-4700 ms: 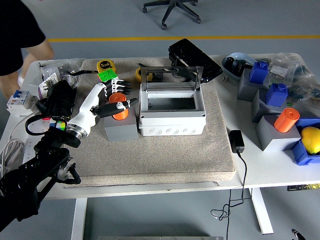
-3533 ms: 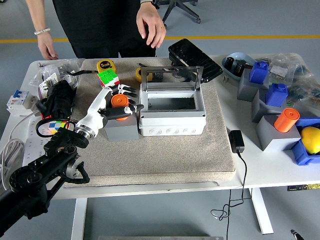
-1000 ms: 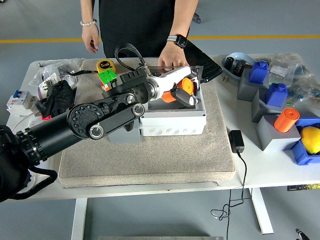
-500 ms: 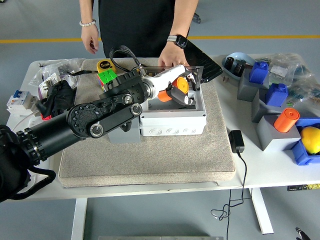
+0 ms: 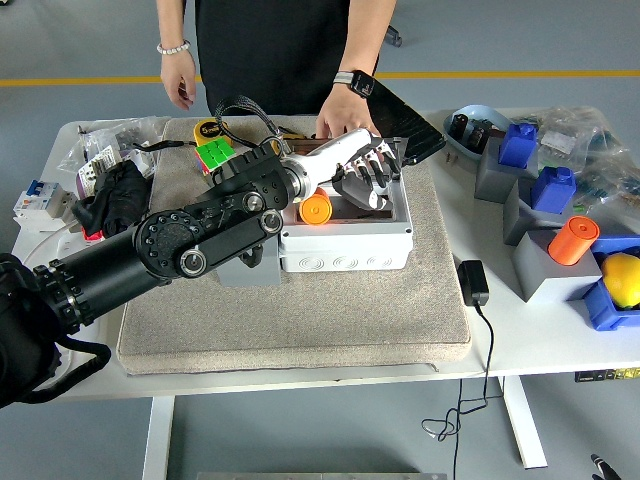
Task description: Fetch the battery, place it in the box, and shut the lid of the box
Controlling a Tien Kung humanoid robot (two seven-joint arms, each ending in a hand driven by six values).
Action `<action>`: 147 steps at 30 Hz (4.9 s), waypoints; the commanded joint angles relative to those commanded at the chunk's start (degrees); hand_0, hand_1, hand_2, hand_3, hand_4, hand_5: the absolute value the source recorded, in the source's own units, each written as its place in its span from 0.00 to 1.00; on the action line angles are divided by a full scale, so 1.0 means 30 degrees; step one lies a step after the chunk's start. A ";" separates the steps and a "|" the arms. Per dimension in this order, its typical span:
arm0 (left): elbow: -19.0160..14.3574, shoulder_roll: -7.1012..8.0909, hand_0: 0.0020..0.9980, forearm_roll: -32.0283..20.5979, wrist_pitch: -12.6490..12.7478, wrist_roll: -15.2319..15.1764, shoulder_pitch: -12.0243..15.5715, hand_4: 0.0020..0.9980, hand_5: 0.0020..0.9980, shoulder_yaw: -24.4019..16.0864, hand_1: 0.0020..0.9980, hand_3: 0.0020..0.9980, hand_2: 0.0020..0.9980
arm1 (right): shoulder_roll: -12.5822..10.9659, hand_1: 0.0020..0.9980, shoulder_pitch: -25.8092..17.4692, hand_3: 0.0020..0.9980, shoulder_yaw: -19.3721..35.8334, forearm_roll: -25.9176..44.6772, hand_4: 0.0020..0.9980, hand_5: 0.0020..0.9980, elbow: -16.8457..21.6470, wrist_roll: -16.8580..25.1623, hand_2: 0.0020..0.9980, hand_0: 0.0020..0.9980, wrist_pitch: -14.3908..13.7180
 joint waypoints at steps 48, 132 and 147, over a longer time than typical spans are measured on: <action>-0.8058 0.5920 0.48 0.1410 -0.1006 0.1804 0.7247 0.88 0.13 -0.5811 0.61 0.58 0.61 | 0.0145 0.64 -0.0207 0.53 0.0656 -0.0494 0.88 0.44 0.0025 0.0039 0.64 0.66 0.0079; -0.5780 0.2281 0.43 0.5612 -0.4352 0.3620 0.2942 0.92 0.39 -0.4149 0.59 0.59 0.59 | 0.0048 0.64 -0.0130 0.53 0.0687 -0.0453 0.87 0.44 0.0183 0.0167 0.64 0.66 -0.0047; -0.5292 0.2088 0.37 0.4338 -0.3371 0.2462 0.3546 0.91 0.38 -0.3319 0.58 0.59 0.59 | 0.0052 0.64 -0.0128 0.53 0.0698 -0.0491 0.87 0.44 0.0206 0.0182 0.64 0.66 -0.0058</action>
